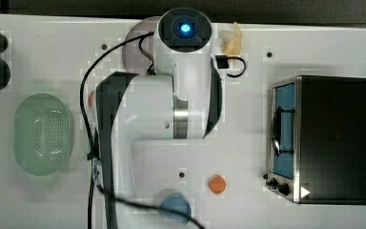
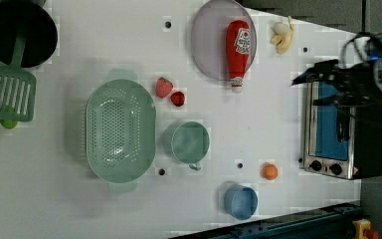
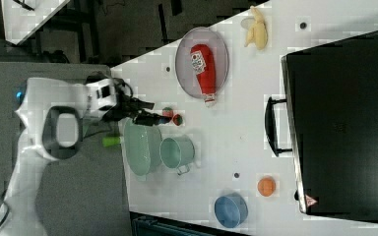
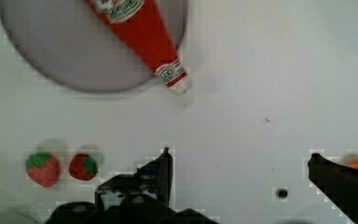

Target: Pick ketchup from plate and place it on table.

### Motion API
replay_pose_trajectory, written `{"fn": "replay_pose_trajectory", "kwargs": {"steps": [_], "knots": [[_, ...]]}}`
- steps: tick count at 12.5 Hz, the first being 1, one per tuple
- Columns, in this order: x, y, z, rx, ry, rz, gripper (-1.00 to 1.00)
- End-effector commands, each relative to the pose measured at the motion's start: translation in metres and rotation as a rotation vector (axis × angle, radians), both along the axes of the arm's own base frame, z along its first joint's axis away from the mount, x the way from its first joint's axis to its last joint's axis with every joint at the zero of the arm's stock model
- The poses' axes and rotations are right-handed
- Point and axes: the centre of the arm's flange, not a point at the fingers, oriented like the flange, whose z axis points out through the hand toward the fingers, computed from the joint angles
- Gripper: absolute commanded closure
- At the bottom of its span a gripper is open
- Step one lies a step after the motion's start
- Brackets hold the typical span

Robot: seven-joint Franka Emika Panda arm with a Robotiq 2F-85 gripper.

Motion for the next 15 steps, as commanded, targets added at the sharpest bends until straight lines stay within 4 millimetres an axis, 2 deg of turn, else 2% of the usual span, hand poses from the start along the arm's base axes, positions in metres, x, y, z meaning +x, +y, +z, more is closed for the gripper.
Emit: {"fn": "replay_pose_trajectory", "kwargs": {"steps": [1, 4, 8, 12, 15], "knots": [[0.017, -0.001, -0.019, 0.033, -0.073, 0.237, -1.00], [0.035, -0.001, -0.065, 0.029, -0.096, 0.377, -1.00], [0.055, 0.012, -0.126, 0.011, -0.108, 0.435, -1.00], [0.078, 0.027, -0.173, 0.010, -0.171, 0.469, -1.00], [0.088, 0.030, -0.201, 0.009, -0.195, 0.473, -1.00]]}}
